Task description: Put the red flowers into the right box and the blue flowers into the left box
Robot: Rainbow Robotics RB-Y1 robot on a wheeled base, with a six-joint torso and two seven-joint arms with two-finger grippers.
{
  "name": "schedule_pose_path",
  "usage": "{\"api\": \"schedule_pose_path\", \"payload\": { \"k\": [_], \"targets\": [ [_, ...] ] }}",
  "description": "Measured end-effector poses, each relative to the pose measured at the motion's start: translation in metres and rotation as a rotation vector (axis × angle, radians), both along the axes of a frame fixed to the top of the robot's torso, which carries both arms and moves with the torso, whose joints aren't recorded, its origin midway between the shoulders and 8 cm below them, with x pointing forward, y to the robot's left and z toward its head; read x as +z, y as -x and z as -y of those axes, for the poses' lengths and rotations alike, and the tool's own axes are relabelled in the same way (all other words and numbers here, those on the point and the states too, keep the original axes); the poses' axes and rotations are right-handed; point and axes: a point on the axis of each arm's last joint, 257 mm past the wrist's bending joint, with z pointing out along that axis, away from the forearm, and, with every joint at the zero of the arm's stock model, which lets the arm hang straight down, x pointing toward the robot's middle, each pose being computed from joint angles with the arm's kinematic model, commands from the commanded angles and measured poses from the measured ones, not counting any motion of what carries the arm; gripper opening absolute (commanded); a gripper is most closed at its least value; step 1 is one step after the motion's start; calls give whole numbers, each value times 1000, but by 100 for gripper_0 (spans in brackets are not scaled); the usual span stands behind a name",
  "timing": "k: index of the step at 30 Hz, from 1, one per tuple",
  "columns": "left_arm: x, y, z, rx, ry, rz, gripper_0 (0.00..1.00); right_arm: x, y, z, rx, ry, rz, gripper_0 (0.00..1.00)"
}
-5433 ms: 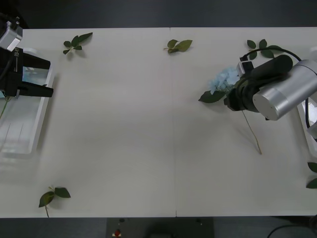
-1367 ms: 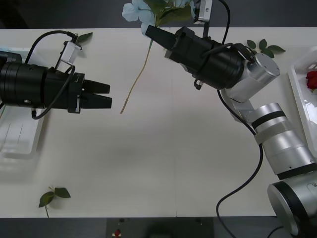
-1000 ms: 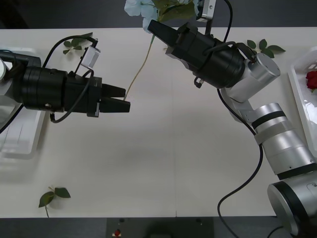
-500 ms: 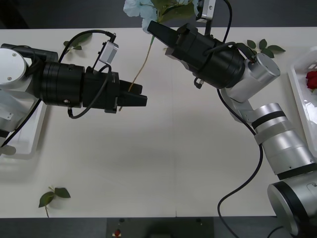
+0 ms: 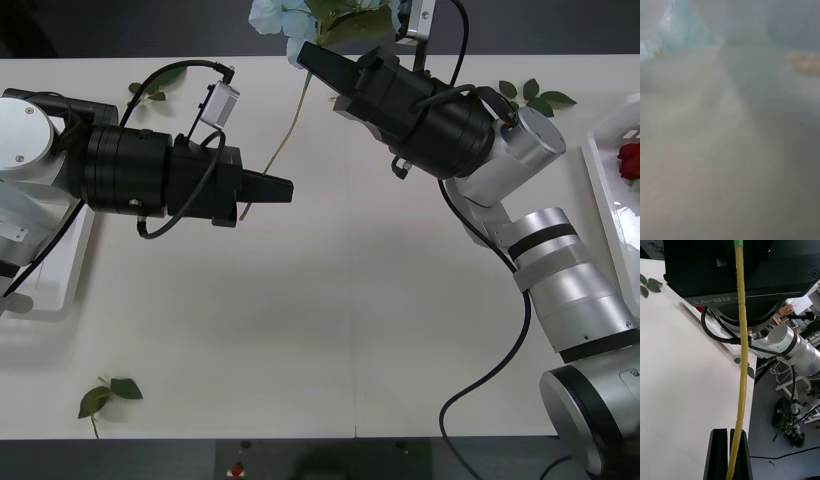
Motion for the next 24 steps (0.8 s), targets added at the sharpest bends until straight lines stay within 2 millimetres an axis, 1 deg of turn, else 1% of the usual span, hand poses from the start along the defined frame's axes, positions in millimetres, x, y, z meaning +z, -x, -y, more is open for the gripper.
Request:
{"api": "schedule_pose_path", "payload": {
  "k": [6,7,9,11,14,17,24],
  "targets": [
    [1,0,0,-1,3,-2,0,1,0,0,1,-3,0,0],
    [1,1,0,-2,6,-3,0,1,0,1,3,-7,-1,5],
    [3,2,1,-5,12,-5,0,2,1,1,5,-10,-2,38],
    [3,2,1,-5,12,-5,0,2,1,1,5,-9,-1,54],
    [3,2,1,-5,12,-5,0,-5,4,-3,11,24,14,69],
    [3,2,1,-5,12,-5,0,-11,7,-5,18,55,30,79],
    [9,4,0,-12,32,-13,0,-4,2,6,-3,37,37,90]
  ]
}}
